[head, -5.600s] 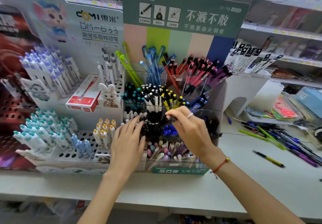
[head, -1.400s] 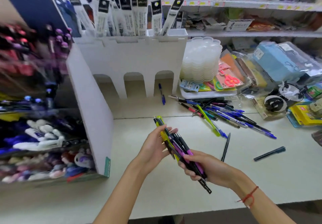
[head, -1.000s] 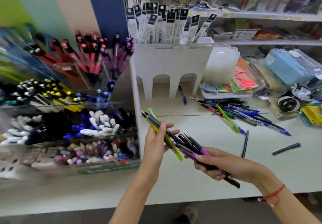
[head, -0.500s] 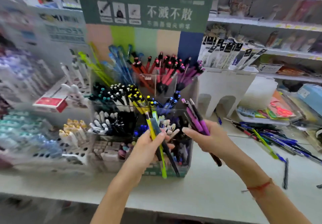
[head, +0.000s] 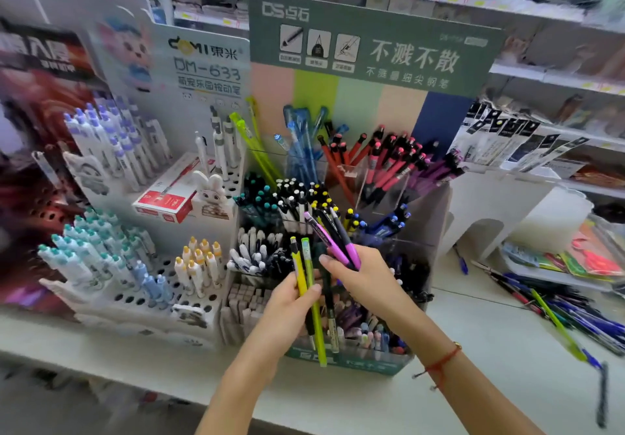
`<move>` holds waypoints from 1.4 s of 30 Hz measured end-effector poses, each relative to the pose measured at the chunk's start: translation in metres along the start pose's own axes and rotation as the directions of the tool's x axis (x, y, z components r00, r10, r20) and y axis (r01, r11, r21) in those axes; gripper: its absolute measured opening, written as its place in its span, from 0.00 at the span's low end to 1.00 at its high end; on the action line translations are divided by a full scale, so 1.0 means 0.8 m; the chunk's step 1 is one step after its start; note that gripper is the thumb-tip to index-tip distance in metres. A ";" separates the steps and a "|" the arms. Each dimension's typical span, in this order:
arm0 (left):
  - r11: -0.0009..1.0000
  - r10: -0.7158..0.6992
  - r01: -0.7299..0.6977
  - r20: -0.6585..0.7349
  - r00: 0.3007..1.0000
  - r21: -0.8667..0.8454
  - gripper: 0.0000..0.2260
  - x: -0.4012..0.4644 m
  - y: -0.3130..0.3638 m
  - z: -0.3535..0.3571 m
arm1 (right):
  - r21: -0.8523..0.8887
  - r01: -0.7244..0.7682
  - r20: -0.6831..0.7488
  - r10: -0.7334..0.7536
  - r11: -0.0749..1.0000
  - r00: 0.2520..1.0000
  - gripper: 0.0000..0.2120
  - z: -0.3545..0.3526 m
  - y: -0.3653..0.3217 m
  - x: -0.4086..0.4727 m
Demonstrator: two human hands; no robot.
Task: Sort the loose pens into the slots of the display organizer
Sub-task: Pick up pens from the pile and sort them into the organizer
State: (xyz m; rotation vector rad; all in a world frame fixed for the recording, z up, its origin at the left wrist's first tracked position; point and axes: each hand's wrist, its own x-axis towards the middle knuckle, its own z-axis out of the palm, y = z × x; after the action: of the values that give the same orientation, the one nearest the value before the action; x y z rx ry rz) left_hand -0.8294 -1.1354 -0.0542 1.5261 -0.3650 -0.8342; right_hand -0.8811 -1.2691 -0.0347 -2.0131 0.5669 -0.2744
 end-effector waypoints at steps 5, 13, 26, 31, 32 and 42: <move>0.997 0.020 -0.025 -0.064 0.998 -0.073 0.09 0.004 0.004 -0.014 | 0.085 -0.026 -0.044 0.030 0.996 0.999 0.14 0.000 -0.008 -0.001; 0.947 0.032 -0.095 -0.205 0.978 -0.307 0.10 0.001 0.010 -0.035 | 0.317 0.080 -0.372 0.046 0.945 0.927 0.09 -0.055 -0.010 -0.019; 0.964 -0.034 0.013 -0.077 0.996 -0.265 0.09 0.015 0.002 0.016 | 0.100 0.004 -0.773 0.076 0.995 0.630 0.07 -0.140 0.070 -0.092; 0.964 -0.075 0.059 -0.050 0.996 -0.259 0.08 0.018 -0.005 0.028 | -0.028 -0.046 -0.723 0.011 0.999 0.691 0.02 -0.131 0.086 -0.090; 0.965 -0.078 0.064 -0.046 0.996 -0.254 0.08 0.017 -0.006 0.029 | -0.044 -0.055 -0.705 0.008 0.998 0.710 0.02 -0.129 0.088 -0.089; 0.969 -0.057 0.038 -0.071 0.996 -0.246 0.09 0.009 -0.010 0.013 | -0.061 -0.135 -0.578 0.075 0.989 0.812 0.17 -0.107 0.099 -0.075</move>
State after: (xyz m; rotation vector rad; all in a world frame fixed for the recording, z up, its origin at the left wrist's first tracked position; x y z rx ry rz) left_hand -0.8339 -1.1465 -0.0630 1.3365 -0.1616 -0.8232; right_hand -0.9905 -1.3368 -0.0595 -1.9724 1.0866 -0.8208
